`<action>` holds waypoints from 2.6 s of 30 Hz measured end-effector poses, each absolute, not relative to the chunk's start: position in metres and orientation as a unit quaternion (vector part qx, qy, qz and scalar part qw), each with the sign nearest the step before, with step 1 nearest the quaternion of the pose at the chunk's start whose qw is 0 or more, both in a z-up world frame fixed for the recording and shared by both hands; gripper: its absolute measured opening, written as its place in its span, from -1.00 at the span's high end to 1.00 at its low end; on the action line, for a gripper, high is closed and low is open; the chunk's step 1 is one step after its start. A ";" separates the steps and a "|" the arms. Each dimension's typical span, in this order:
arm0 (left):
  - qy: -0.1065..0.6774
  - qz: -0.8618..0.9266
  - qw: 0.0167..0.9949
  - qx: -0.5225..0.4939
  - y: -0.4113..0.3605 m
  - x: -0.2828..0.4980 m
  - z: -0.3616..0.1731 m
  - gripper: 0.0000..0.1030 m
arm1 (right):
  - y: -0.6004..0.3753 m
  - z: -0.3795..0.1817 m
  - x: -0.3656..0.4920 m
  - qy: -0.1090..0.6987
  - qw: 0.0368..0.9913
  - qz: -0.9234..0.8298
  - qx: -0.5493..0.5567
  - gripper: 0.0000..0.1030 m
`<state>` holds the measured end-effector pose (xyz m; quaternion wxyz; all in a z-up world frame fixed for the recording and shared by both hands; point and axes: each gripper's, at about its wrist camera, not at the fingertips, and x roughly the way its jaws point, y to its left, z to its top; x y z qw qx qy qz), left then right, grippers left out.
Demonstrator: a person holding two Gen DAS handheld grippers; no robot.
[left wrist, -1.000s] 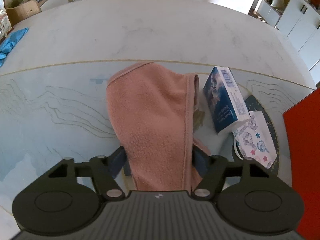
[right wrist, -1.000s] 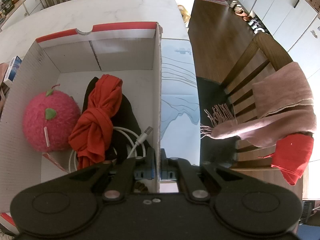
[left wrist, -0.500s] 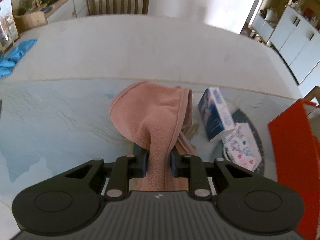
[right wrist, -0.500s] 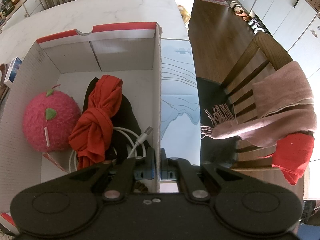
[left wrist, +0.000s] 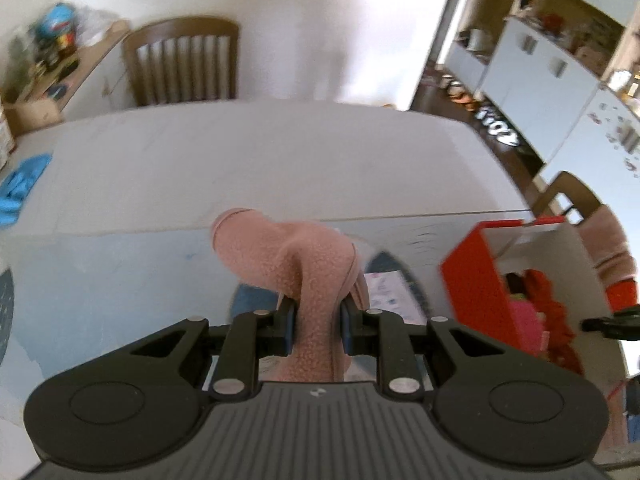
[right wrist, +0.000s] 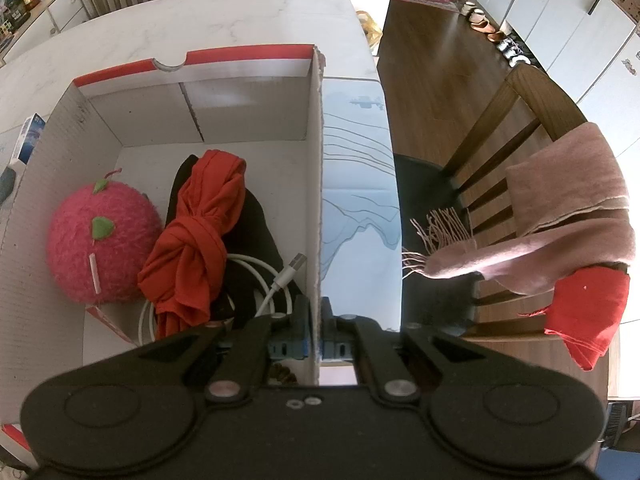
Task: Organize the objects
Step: 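Carry the pink towel into the box and open the left gripper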
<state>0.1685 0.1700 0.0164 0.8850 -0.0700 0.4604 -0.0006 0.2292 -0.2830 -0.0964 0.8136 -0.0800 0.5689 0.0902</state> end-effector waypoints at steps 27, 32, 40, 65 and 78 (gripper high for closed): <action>0.402 -0.274 0.874 0.007 -0.055 0.198 0.073 0.61 | -0.281 -0.095 0.228 0.565 0.816 0.090 -0.082 0.97; 0.409 -0.298 0.862 -0.013 -0.082 0.207 0.053 0.61 | -0.281 -0.095 0.228 0.565 0.816 0.090 -0.080 0.97; 0.456 -0.297 0.837 -0.051 -0.095 0.229 -0.001 0.61 | -0.281 -0.095 0.227 0.565 0.816 0.092 -0.082 0.97; 0.532 -0.302 0.791 -0.025 -0.112 0.231 -0.087 0.51 | -0.285 -0.096 0.228 0.568 0.814 0.097 -0.074 0.98; 0.511 -0.321 0.797 -0.038 -0.096 0.208 -0.074 -0.27 | -0.288 -0.100 0.228 0.568 0.814 0.100 -0.070 0.98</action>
